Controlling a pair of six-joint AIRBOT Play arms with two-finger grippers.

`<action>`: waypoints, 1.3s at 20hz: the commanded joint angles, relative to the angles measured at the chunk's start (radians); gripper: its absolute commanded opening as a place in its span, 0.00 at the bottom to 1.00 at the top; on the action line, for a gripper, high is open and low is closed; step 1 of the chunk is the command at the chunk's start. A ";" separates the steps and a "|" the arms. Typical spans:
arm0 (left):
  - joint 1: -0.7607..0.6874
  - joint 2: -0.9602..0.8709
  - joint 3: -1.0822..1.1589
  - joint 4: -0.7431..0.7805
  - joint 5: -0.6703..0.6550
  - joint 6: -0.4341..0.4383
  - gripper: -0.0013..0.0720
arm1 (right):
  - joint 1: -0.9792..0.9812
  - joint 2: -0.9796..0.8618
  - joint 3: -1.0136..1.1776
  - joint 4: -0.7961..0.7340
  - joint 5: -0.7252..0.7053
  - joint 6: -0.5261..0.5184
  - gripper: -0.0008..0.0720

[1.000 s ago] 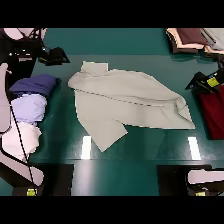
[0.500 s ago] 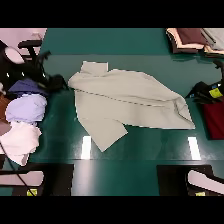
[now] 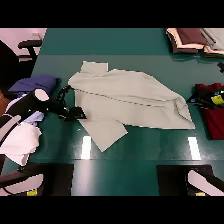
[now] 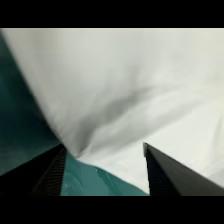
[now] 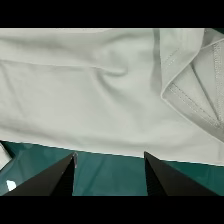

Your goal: Fold the shirts.

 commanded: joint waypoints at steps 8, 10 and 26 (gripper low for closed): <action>0.003 0.193 0.071 0.205 -0.011 -0.059 0.05 | -0.190 0.063 -0.164 -0.013 0.075 -0.023 0.67; 0.044 0.254 0.071 0.212 -0.039 -0.058 0.05 | -0.317 0.103 -0.299 -0.013 0.051 -0.053 0.68; 0.056 0.272 0.071 0.166 -0.065 -0.056 0.05 | -0.246 -0.063 -0.591 0.185 -0.251 -0.127 0.53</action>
